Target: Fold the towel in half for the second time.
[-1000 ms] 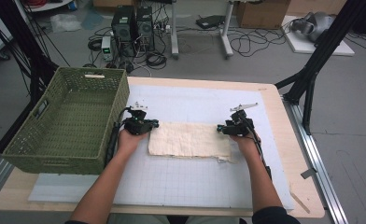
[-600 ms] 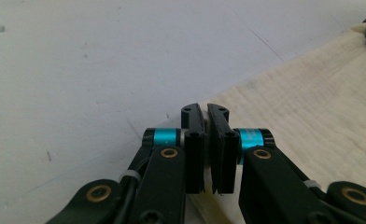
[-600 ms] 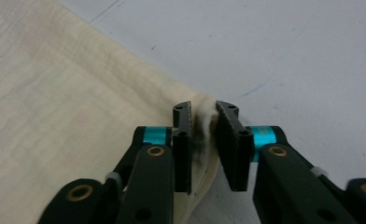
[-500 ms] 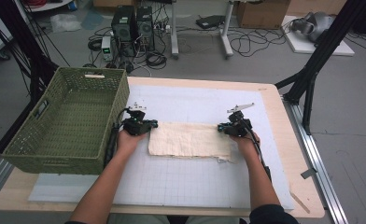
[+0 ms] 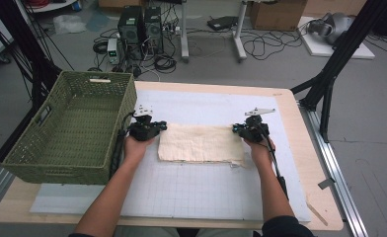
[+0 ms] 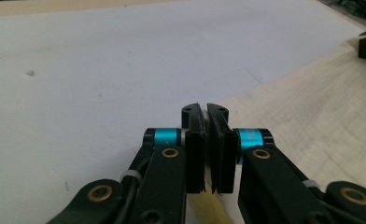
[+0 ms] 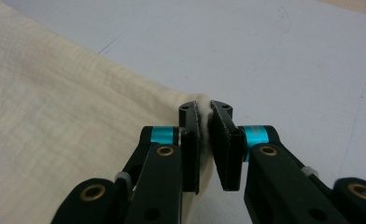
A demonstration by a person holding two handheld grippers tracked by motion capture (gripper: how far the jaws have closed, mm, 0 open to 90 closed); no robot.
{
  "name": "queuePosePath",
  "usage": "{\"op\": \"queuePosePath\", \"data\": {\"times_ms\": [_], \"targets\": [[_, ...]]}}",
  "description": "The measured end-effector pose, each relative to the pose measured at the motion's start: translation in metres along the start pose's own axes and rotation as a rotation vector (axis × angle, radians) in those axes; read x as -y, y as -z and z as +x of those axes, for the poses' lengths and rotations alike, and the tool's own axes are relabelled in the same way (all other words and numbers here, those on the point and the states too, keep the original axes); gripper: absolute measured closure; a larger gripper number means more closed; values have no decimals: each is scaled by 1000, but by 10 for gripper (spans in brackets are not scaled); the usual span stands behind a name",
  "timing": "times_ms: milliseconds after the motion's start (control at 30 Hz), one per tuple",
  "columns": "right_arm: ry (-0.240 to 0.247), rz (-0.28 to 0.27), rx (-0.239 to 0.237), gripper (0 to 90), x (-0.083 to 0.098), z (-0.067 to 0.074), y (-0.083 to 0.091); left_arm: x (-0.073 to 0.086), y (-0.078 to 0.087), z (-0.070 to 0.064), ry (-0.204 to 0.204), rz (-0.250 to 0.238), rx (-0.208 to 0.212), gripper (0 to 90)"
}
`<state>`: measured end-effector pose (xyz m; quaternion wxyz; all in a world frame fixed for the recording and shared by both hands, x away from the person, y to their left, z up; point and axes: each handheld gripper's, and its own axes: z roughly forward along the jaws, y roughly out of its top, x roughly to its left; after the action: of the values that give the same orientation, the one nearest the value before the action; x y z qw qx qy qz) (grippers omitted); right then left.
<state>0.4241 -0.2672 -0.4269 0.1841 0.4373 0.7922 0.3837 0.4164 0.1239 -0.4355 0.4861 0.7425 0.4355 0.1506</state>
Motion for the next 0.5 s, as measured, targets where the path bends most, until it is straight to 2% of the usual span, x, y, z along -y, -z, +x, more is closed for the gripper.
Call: {"op": "queuePosePath", "data": {"times_ms": [67, 167, 367, 433, 500], "targets": [[-2, -8, -3, 823, 2, 2, 2, -1, 3, -1, -2, -5, 8, 854], [11, -23, -9, 822, 5, 3, 6, -2, 10, -5, -19, -43, 10, 854], [31, -55, -20, 822, 9, 8, 20, 5, 19, -14, -43, -55, 17, 853], [39, -61, -28, 822, 9, 10, 25, 5, 22, -16, -50, -33, 24, 852], [53, -69, -28, 823, 8, 13, 29, 4, 25, -19, -64, -38, 28, 852]]}}
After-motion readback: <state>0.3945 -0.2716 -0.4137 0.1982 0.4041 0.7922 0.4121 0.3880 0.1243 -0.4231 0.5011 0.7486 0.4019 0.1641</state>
